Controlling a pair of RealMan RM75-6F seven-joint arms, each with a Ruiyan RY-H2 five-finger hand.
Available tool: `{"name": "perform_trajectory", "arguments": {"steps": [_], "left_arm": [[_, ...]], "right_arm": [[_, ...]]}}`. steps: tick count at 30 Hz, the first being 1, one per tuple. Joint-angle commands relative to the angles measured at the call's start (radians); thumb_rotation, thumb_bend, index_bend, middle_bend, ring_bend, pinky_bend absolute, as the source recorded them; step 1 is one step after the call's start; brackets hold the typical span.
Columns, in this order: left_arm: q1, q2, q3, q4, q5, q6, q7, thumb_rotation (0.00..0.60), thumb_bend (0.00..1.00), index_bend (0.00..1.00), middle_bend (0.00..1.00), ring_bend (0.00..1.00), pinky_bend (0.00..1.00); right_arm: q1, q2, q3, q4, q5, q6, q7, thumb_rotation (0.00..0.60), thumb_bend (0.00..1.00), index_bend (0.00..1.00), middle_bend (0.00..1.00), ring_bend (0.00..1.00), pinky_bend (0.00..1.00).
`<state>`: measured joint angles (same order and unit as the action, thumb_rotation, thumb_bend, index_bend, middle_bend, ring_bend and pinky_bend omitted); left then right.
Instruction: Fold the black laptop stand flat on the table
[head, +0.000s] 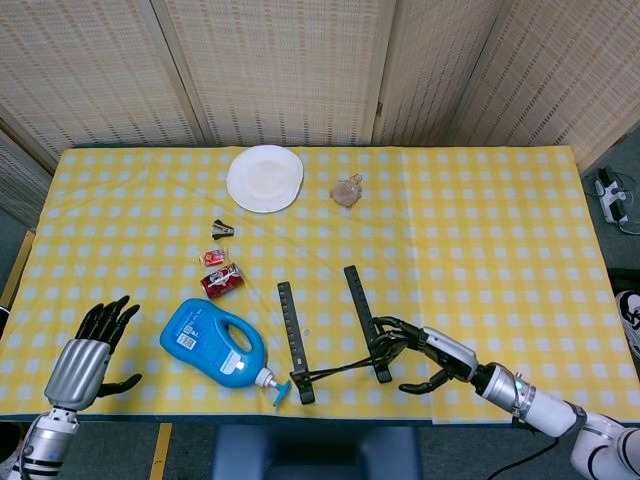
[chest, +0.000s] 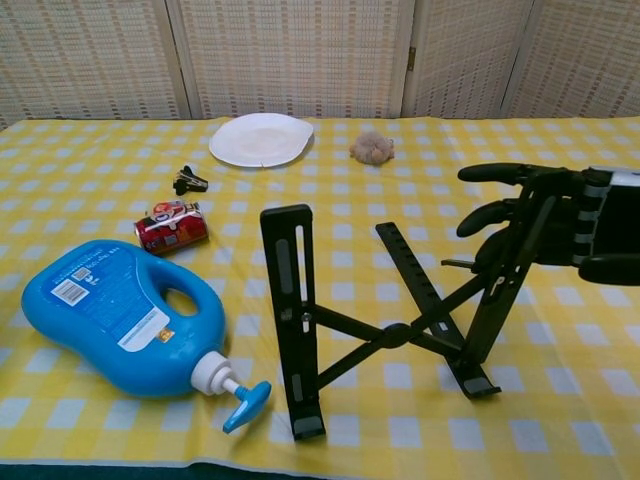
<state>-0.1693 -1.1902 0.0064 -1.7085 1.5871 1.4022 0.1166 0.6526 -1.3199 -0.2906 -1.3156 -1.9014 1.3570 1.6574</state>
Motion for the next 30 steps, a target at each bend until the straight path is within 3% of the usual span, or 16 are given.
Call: {"name": "perform_trajectory", "arguments": {"steps": [1,16,30], "left_arm": [[0.001,-0.001,0.001,0.003,-0.002,0.0,-0.003,0.6,0.15,0.07,0.02,0.03,0.0],[0.002,-0.003,0.002,0.015,-0.007,0.004,-0.016,0.6,0.15,0.07,0.02,0.03,0.0],[0.002,-0.004,0.004,0.017,-0.008,0.007,-0.018,0.6,0.15,0.07,0.02,0.03,0.0]], "right_arm": [[0.001,-0.012,-0.002,0.011,0.01,-0.009,0.011,0.6,0.27,0.12,0.28,0.29,0.2],[0.029,-0.067,-0.05,0.066,0.04,-0.089,0.2,0.6,0.27,0.12,0.28,0.3,0.22],[0.049,-0.11,-0.104,0.132,0.018,-0.092,0.374,0.6,0.27,0.12,0.28,0.3,0.23]]}}
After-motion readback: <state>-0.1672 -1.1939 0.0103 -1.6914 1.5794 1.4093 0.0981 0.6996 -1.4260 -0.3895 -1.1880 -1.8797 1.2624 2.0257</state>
